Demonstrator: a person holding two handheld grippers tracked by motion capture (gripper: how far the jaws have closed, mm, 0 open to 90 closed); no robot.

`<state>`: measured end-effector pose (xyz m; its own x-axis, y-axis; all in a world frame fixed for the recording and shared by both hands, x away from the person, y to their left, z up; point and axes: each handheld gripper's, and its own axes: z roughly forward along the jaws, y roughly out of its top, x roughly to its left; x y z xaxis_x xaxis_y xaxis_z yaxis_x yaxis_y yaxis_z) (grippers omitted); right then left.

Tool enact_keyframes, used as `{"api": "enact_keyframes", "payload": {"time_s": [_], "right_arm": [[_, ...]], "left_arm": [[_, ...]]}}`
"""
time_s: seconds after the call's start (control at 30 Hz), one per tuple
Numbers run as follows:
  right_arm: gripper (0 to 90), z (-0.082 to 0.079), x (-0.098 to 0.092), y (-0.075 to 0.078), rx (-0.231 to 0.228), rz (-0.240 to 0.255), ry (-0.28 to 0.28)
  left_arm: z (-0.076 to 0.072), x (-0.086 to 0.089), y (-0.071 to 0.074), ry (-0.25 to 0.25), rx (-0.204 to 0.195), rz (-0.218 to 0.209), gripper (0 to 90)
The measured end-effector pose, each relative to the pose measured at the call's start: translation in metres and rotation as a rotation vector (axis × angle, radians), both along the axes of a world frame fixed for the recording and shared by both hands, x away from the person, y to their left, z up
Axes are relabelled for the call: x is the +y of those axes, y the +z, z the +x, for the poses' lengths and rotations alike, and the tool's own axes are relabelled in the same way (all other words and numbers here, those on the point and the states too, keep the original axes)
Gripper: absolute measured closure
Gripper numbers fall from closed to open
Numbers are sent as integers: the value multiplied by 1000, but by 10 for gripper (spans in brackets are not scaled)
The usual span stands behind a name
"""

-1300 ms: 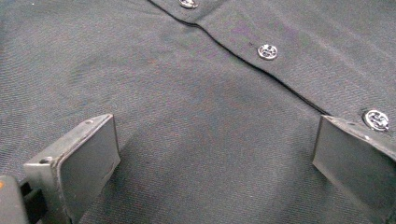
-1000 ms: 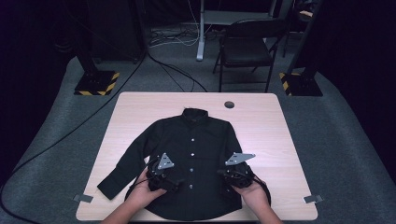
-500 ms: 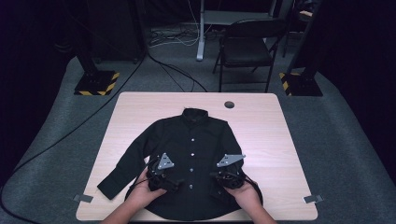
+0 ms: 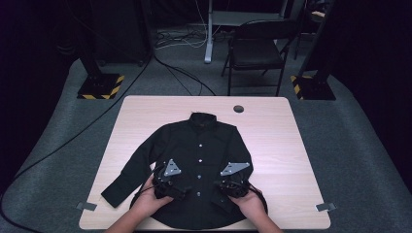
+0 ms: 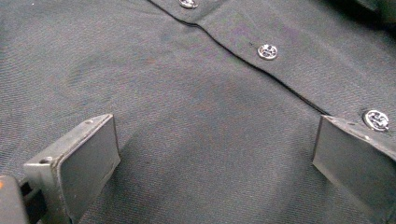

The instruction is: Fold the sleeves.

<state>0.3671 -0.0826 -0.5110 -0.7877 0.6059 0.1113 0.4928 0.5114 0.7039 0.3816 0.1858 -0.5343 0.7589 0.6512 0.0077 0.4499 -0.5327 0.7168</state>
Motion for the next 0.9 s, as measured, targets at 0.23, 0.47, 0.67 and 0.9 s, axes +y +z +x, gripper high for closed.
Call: {"api": "enact_keyframes", "payload": {"time_s": [0.23,0.47,0.67,0.9], "right_arm": [[897,2,3,-5,6,14,4],[784,0,9,-11,-17,-2,21],[672,-2,12,-13,-36,6,30],[556,-5,16,-13,-45,-6,58]], "left_arm": [[0,0,0,0,0,-1,4],[-1,1,0,-1,-3,-5,12],[0,5,1,-11,-15,-10,58],[0,10,2,-27,-8,-24,90]]}}
